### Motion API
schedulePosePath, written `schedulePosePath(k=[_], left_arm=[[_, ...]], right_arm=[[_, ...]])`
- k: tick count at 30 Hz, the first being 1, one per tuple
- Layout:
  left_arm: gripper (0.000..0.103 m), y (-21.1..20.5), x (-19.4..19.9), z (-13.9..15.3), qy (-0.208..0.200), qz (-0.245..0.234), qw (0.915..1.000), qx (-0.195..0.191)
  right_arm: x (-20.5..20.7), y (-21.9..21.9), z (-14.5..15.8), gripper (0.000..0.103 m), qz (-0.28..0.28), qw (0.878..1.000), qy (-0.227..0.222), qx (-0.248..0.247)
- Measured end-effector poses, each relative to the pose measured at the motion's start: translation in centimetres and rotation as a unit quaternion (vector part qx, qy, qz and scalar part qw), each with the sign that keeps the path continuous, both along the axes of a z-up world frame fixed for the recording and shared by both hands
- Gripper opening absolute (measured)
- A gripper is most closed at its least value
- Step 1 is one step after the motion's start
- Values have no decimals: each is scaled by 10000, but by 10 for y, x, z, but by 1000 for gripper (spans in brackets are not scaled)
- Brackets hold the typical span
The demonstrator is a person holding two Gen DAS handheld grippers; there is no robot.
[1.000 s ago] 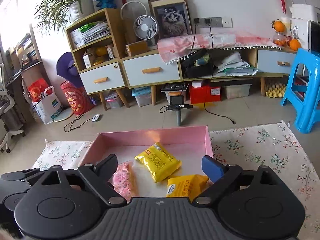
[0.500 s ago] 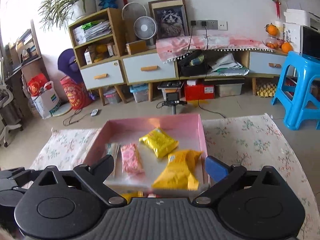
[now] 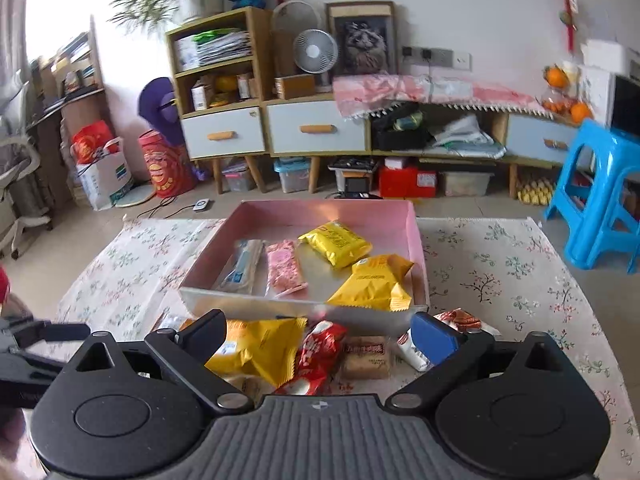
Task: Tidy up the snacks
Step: 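Open both tools in the box and withdraw toward the pile, then grasp the gold snack bar with the left tool and lift it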
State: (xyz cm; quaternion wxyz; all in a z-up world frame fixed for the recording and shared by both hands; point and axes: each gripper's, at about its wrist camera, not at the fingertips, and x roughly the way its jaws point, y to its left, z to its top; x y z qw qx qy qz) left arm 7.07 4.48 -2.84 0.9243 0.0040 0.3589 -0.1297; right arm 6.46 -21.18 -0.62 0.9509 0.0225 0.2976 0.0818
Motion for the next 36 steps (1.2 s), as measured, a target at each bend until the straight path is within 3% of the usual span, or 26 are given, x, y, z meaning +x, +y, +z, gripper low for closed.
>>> schedulePosePath(k=[3, 8, 19, 27, 36], left_arm=[[91, 4, -7, 0, 8, -50, 10000, -65], [91, 8, -22, -4, -59, -152, 9997, 201], [92, 24, -47, -19, 279, -135, 9995, 56], [91, -1, -52, -33, 530, -296, 9982, -11], [86, -29, -50, -50, 692, -242, 9972, 141]], right_arm=[[-9, 6, -4, 91, 185, 9997, -44, -132], [-22, 14, -13, 91, 423, 9989, 48, -213], [-49, 17, -34, 91, 504, 9980, 262, -288], [-52, 20, -49, 91, 553, 9965, 543, -316], [-40, 31, -41, 91, 795, 9955, 522, -38]])
